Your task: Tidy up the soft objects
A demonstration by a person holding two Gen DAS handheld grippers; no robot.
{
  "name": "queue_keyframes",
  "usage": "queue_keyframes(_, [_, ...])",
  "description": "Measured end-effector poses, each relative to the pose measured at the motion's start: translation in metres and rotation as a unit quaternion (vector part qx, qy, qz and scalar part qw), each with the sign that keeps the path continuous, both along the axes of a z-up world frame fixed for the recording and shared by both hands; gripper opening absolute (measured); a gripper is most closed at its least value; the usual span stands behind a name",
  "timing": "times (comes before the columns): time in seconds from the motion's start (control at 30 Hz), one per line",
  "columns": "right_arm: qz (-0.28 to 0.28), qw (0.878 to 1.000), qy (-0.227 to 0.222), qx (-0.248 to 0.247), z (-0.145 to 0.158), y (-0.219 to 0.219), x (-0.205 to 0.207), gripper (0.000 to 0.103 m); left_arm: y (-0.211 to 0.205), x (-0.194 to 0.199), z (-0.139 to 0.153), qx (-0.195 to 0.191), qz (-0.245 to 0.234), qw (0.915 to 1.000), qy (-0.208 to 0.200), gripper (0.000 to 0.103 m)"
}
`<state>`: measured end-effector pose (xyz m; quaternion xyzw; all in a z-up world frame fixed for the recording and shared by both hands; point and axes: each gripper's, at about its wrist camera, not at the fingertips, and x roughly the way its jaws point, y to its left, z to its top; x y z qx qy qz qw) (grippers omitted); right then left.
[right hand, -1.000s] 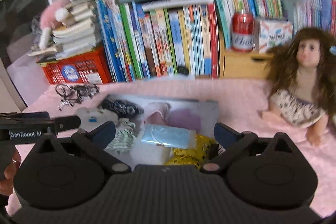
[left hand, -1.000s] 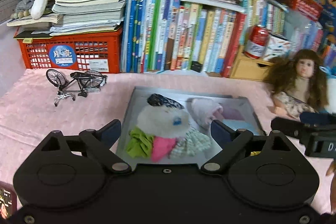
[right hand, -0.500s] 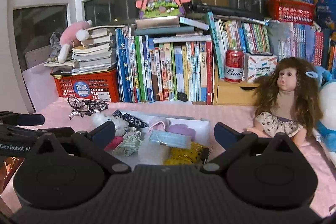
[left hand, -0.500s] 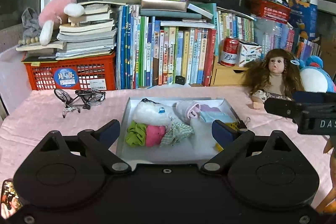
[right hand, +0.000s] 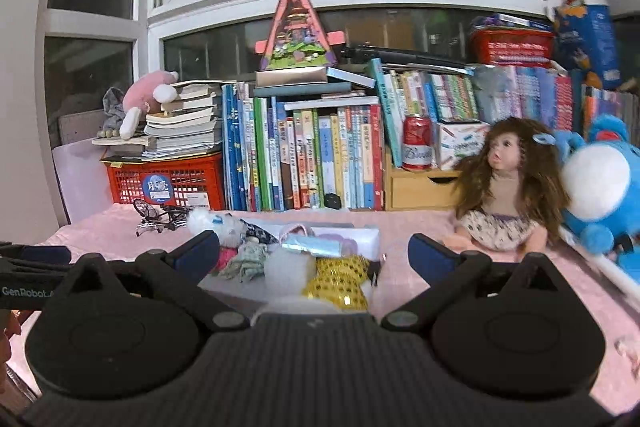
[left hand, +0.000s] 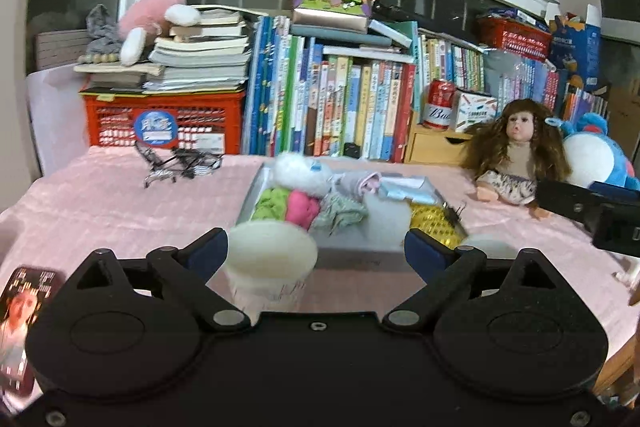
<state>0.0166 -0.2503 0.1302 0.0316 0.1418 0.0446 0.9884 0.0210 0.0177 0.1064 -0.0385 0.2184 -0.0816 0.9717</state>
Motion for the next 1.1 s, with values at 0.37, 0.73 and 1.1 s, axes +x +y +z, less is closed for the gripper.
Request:
queue_keyframes(0.37, [-0.024,0.999,0.016,-0.018,-0.06,0.009,-0.043,0.103,0.004,-0.034,-0.063,0.03,0.047,0.9979,0.032,0.095])
queue_keyframes(0.73, [-0.031,0.996,0.071,-0.051,-0.11,0.03,-0.026,0.103,0.001,-0.023,-0.105,0.041,0.067,0.9945,0.069,0.095])
queue_keyframes(1.1, [-0.032,0.992,0.103,-0.066,-0.132,0.038,-0.013,0.103,-0.003,-0.011,-0.12,0.049,0.073,0.992,0.091,0.102])
